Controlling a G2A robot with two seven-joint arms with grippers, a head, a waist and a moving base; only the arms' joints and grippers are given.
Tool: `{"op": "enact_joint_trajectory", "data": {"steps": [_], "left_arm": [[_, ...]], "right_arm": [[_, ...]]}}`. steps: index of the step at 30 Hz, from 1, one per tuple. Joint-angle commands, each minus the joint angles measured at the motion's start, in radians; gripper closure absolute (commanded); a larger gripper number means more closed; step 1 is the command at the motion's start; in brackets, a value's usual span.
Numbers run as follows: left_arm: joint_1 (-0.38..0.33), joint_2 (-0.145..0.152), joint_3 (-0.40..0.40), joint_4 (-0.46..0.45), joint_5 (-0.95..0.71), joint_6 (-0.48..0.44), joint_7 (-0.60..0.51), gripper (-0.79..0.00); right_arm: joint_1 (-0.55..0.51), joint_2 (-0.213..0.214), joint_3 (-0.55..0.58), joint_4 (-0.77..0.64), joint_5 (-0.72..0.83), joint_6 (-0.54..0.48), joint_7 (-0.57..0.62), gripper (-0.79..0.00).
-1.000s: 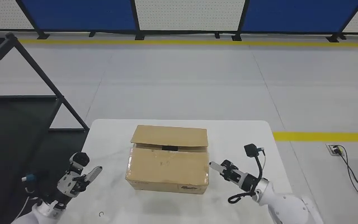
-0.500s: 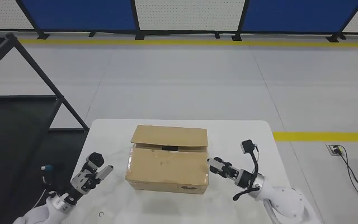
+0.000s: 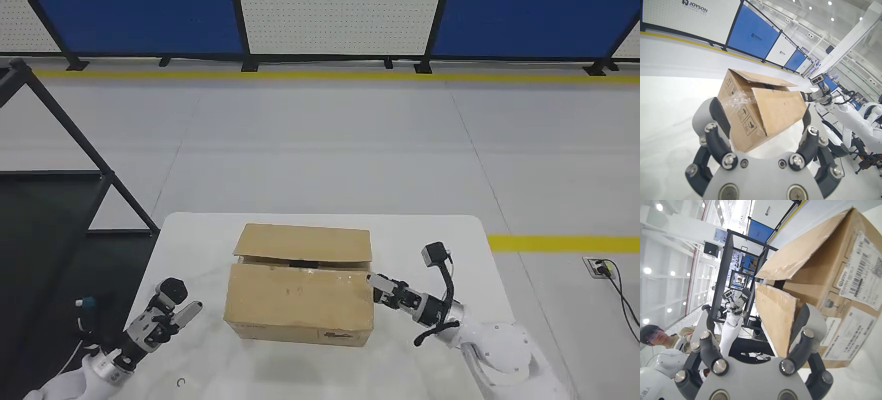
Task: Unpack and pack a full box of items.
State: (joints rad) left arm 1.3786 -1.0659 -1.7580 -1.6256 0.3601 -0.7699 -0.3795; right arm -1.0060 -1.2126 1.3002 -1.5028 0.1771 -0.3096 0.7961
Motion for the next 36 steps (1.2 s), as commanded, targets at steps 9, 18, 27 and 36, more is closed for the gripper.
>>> {"op": "enact_joint_trajectory", "data": {"steps": [9,18,27,36], "left_arm": [[0.011,0.003,0.014,-0.013,0.0,0.005,0.02,-0.785],[0.016,0.005,0.016,-0.027,-0.019,0.027,0.042,-0.785],[0.006,0.007,0.044,-0.025,-0.008,0.029,0.024,-0.785],[-0.004,0.01,0.06,-0.021,0.003,0.038,0.027,-0.785]], "right_arm": [[-0.021,0.012,0.034,-0.014,0.191,-0.076,0.178,-0.785],[-0.088,0.034,0.069,-0.097,0.265,-0.175,0.397,-0.785],[-0.146,0.052,0.051,-0.139,0.165,-0.214,0.489,-0.785],[-0.148,0.053,-0.038,-0.096,0.037,-0.208,0.458,-0.785]]}}
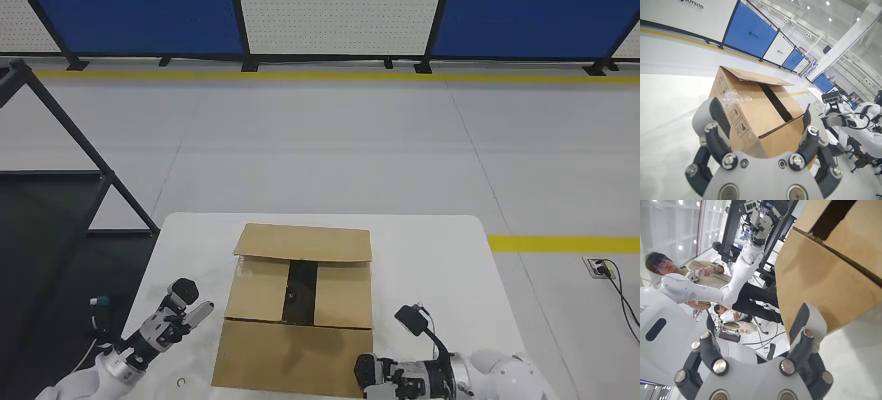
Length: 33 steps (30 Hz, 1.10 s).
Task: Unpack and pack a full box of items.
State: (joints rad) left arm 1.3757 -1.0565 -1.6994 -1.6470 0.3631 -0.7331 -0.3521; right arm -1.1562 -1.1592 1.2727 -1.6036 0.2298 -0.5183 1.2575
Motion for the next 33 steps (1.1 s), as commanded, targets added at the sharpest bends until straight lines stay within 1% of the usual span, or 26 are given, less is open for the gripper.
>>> {"op": "enact_joint_trajectory", "data": {"steps": [1,8,15,18,22,24,26,30,33], "left_arm": [[-0.002,0.001,0.002,0.0,0.002,0.003,0.0,-0.785],[-0.007,0.002,0.01,-0.001,0.004,0.012,0.006,-0.785],[-0.012,0.004,0.018,0.0,0.009,0.021,0.009,-0.785],[-0.014,0.005,0.018,0.0,0.01,0.024,0.013,-0.785],[-0.018,0.006,0.018,0.003,0.007,0.026,0.018,-0.785],[-0.019,0.006,0.018,0.004,0.004,0.027,0.023,-0.785],[-0.019,0.006,0.017,0.003,0.003,0.026,0.028,-0.785],[-0.013,0.007,0.006,0.003,-0.003,0.025,0.046,-0.785],[-0.004,0.008,-0.008,0.006,-0.011,0.027,0.062,-0.785]], "right_arm": [[0.005,0.0,-0.02,0.008,-0.033,-0.001,-0.008,-0.785],[0.019,0.001,-0.075,0.022,-0.161,0.005,-0.052,-0.785],[0.034,0.007,-0.089,0.017,-0.209,-0.001,-0.07,-0.785],[0.027,0.016,-0.064,-0.026,-0.156,-0.022,-0.049,-0.785],[0.023,0.029,-0.004,-0.081,-0.009,-0.027,-0.013,-0.785],[0.035,0.032,0.02,-0.087,0.092,0.005,-0.015,-0.785],[0.061,0.034,0.039,-0.072,0.141,0.055,-0.044,-0.785],[0.134,0.026,0.02,-0.014,0.147,0.186,-0.161,-0.785],[0.198,0.015,-0.011,0.066,0.143,0.253,-0.267,-0.785]]}}
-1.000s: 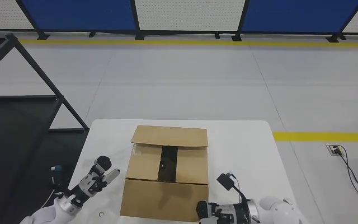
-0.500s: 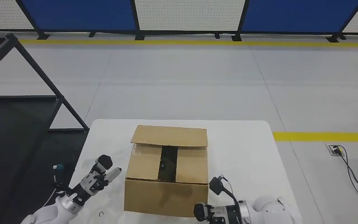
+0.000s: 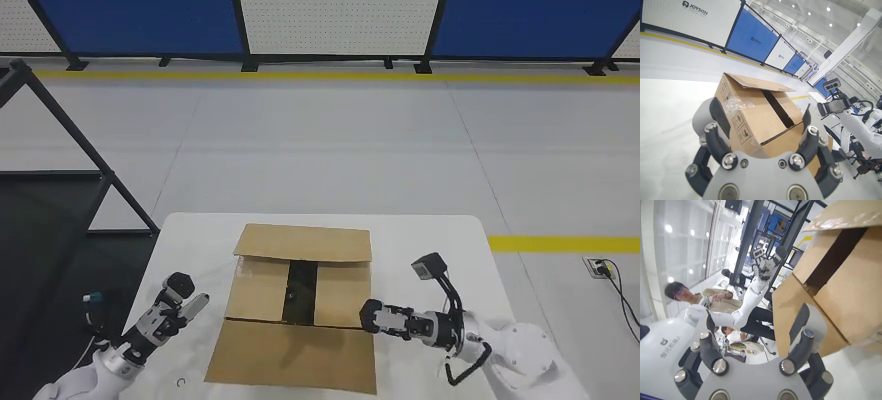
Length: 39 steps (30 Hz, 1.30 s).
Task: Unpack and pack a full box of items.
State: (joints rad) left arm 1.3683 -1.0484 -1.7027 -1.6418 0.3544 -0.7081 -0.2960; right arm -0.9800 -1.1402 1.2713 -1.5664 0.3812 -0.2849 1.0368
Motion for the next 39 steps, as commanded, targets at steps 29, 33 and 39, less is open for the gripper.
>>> {"op": "enact_joint_trajectory", "data": {"steps": [29,33,39], "left_arm": [[0.052,0.001,-0.04,-0.024,-0.034,0.021,0.044,-0.785],[0.061,0.001,-0.041,-0.024,-0.031,0.02,0.048,-0.785],[0.077,0.002,-0.058,-0.027,-0.041,0.021,0.059,-0.785]], "right_arm": [[0.15,-0.056,-0.16,0.18,-0.09,0.135,-0.376,-0.785],[0.182,-0.071,-0.169,0.21,-0.018,0.139,-0.431,-0.785],[0.252,-0.098,-0.206,0.259,0.034,0.152,-0.499,-0.785]]}}
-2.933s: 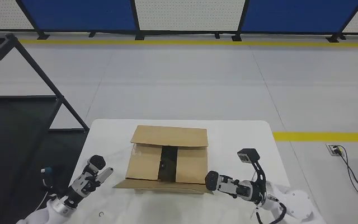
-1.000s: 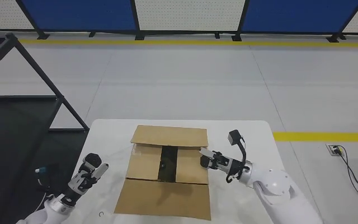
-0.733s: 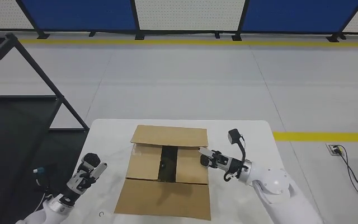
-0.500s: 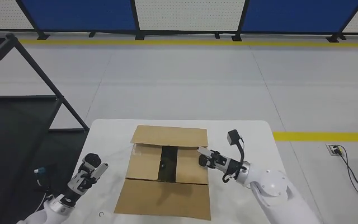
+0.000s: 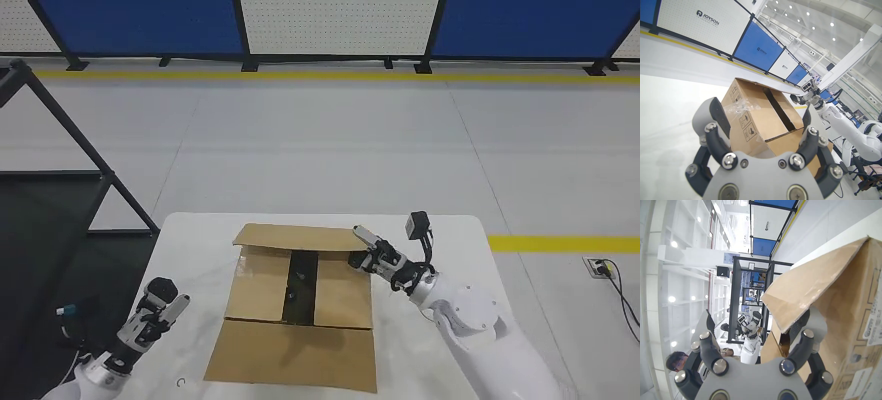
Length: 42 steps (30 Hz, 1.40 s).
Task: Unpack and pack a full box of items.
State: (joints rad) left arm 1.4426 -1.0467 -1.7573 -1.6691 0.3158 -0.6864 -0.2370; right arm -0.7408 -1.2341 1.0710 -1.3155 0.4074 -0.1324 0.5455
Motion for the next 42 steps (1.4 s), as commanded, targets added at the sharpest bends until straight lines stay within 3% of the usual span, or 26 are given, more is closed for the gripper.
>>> {"op": "enact_joint_trajectory", "data": {"steps": [1,5,18,23,30,42], "left_arm": [[0.006,0.001,-0.007,0.0,-0.003,-0.001,0.001,-0.785],[0.02,0.002,-0.018,-0.005,-0.01,0.0,-0.004,-0.785],[0.024,0.003,-0.022,-0.008,-0.006,0.002,-0.015,-0.785],[0.029,0.002,-0.016,-0.027,-0.007,0.014,-0.018,-0.785],[0.048,0.001,-0.028,-0.033,0.006,0.022,0.003,-0.785],[0.079,-0.002,-0.053,-0.034,-0.003,0.036,0.041,-0.785]], "right_arm": [[0.025,-0.009,-0.008,0.016,0.018,-0.004,-0.026,-0.785],[0.088,-0.027,-0.032,0.053,0.036,0.015,-0.055,-0.785],[0.088,-0.027,-0.032,0.053,0.036,0.015,-0.055,-0.785],[0.087,-0.043,-0.033,0.065,0.084,-0.002,-0.14,-0.785],[0.221,-0.095,-0.095,0.255,0.164,-0.01,-0.194,-0.785],[0.411,-0.207,-0.235,0.639,0.156,-0.013,-0.283,-0.785]]}}
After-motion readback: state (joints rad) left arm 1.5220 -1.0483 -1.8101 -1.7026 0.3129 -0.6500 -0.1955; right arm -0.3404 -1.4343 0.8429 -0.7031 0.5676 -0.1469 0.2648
